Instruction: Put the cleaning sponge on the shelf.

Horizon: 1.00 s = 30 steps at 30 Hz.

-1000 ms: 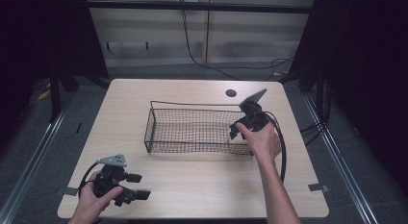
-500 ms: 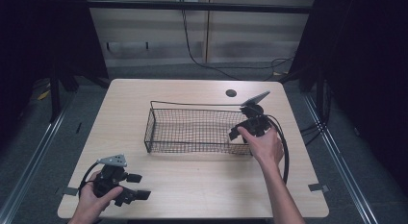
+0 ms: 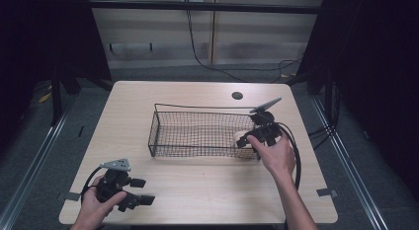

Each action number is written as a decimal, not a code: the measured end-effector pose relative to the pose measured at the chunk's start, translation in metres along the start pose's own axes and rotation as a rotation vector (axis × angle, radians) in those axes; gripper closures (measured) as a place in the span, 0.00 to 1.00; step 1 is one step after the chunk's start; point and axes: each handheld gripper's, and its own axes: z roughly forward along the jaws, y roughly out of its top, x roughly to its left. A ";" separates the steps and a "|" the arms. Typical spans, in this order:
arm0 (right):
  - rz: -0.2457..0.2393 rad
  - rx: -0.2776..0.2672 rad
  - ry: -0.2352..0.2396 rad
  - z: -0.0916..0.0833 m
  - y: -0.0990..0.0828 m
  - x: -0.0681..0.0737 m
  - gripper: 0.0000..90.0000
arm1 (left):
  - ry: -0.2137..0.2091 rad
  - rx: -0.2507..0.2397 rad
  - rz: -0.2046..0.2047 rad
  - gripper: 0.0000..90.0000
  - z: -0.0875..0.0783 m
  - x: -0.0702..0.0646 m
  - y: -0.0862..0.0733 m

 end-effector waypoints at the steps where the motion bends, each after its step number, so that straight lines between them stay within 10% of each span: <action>1: -0.003 0.017 0.014 -0.001 -0.001 0.000 0.28 | -0.001 0.000 -0.001 0.22 0.000 0.000 0.000; 30: -0.104 0.055 0.057 0.001 -0.057 0.025 0.31 | 0.002 -0.003 0.000 0.22 0.000 0.000 0.000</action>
